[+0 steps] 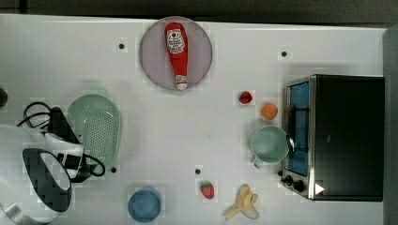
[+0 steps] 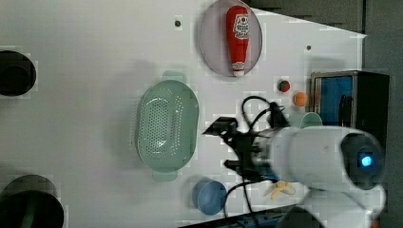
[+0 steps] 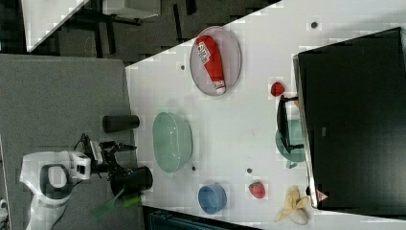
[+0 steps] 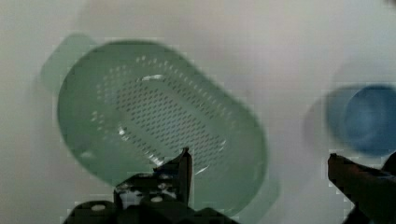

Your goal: Drag strainer left to right.

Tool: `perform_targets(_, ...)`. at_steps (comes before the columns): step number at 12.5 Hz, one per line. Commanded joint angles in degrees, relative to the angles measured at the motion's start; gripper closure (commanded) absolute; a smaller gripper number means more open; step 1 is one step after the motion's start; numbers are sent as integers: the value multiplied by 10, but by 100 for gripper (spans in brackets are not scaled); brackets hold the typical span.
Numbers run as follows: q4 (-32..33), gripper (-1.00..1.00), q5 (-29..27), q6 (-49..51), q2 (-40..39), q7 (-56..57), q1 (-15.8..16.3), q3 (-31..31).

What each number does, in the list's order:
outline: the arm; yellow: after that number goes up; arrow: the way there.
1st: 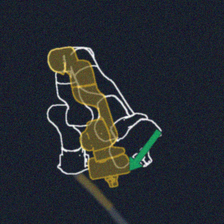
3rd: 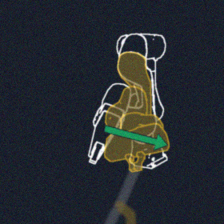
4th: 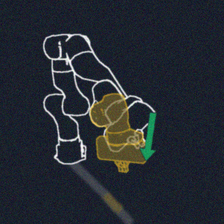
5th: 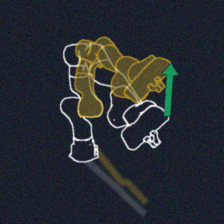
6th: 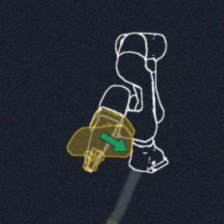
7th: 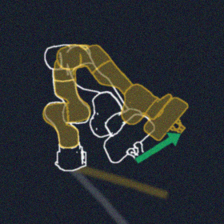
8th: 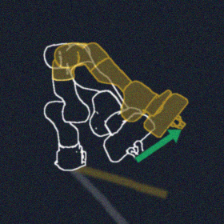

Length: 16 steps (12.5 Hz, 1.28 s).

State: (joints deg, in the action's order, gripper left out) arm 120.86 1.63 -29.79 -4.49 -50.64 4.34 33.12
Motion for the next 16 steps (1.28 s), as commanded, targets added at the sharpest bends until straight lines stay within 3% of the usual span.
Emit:
perform_targets(1,26,-100,-1,-96,-58,-177,-8,-5)
perform_targets(7,53,-100,22,-274,-184,-254,8,-29)
perform_targets(14,39,-100,35,-326,-243,-254,87,-149)
perform_targets(16,44,-100,35,-324,-243,-254,94,-163)
